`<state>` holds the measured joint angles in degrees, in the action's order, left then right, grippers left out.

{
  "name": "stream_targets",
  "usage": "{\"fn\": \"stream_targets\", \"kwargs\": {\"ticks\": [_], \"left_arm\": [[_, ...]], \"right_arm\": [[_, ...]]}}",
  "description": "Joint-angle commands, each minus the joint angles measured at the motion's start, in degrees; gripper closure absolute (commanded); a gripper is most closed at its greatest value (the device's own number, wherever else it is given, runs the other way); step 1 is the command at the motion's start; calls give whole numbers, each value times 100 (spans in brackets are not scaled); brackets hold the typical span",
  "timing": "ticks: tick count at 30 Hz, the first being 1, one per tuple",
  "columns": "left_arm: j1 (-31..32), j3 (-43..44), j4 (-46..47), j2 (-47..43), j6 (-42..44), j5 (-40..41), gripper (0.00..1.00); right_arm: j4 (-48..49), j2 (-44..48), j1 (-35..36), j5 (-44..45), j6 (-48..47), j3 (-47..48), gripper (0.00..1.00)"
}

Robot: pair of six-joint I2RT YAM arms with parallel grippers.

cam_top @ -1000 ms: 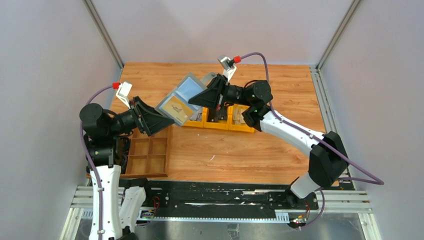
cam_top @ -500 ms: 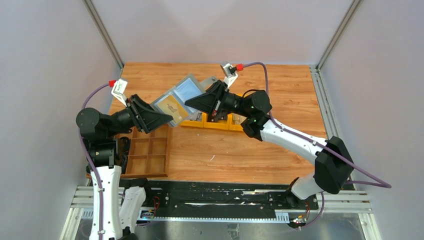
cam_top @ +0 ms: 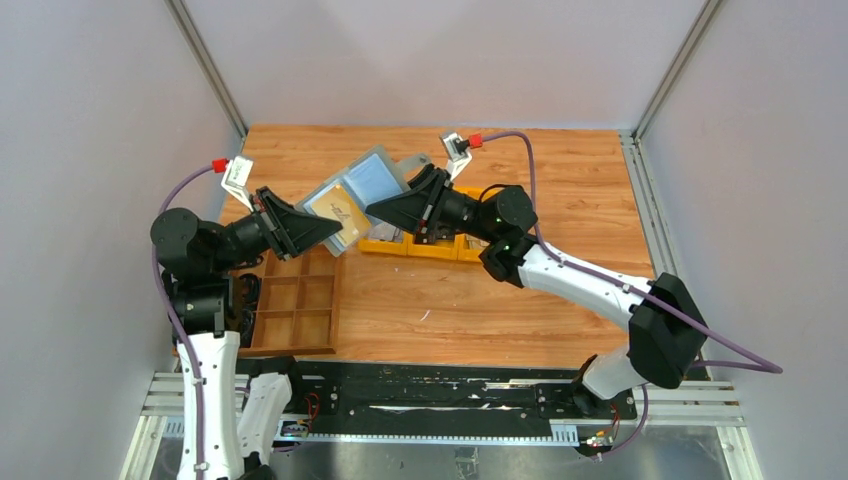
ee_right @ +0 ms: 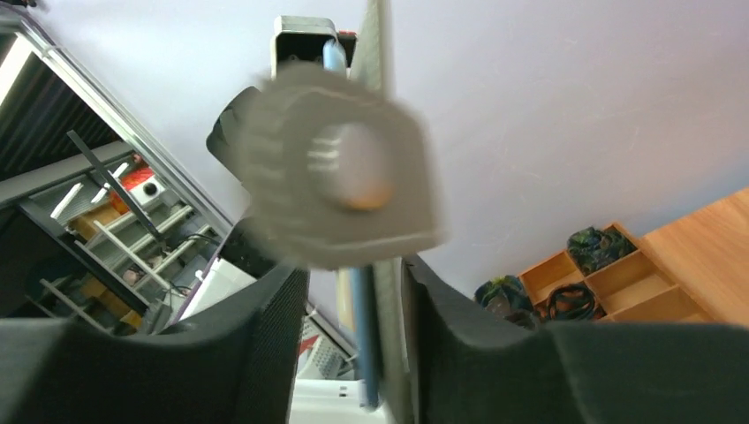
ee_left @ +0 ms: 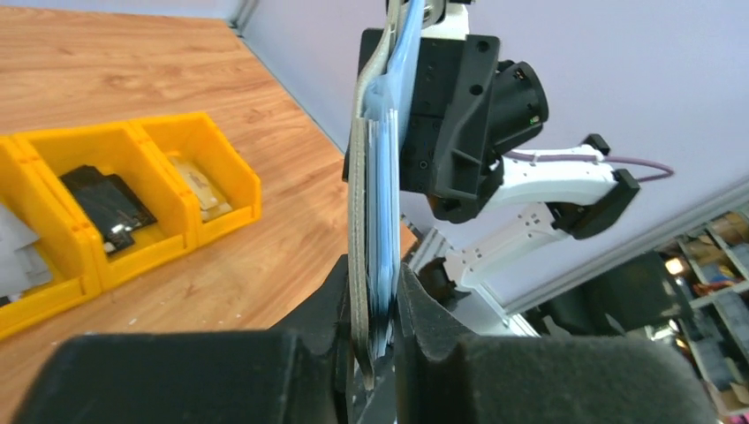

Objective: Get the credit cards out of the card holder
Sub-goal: Remove the credit card from the card holder.

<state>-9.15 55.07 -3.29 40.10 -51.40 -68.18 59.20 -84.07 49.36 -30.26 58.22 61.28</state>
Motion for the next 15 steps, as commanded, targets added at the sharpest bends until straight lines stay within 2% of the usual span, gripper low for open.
{"fn": "stream_targets", "kwargs": {"ticks": [1,3,6,7,9,11,13,15], "left_arm": [[18,550,-1642,92,1479,683,93],[18,883,-2858,245,2754,1399,100],[18,1196,-4053,608,3910,2308,100],[18,1247,-4315,787,4118,2477,100],[18,1252,-4628,979,4448,2457,100],[18,1200,-4700,1062,4503,2332,100],[18,1142,-4706,1102,4531,2116,100],[18,1144,-4700,1156,4525,1871,100]], "right_arm": [[-631,233,-270,-125,-90,-31,41],[-1011,379,-647,-189,-97,-99,30],[-1932,688,-1028,-175,-602,1,26],[-2807,839,-1078,-38,-951,165,25],[-3680,1017,-1091,213,-1592,491,26],[-3916,1064,-1091,162,-1803,638,29],[-3725,915,-1084,-380,-1658,769,32],[-3489,566,-1027,-1286,-1314,1015,34]]}}
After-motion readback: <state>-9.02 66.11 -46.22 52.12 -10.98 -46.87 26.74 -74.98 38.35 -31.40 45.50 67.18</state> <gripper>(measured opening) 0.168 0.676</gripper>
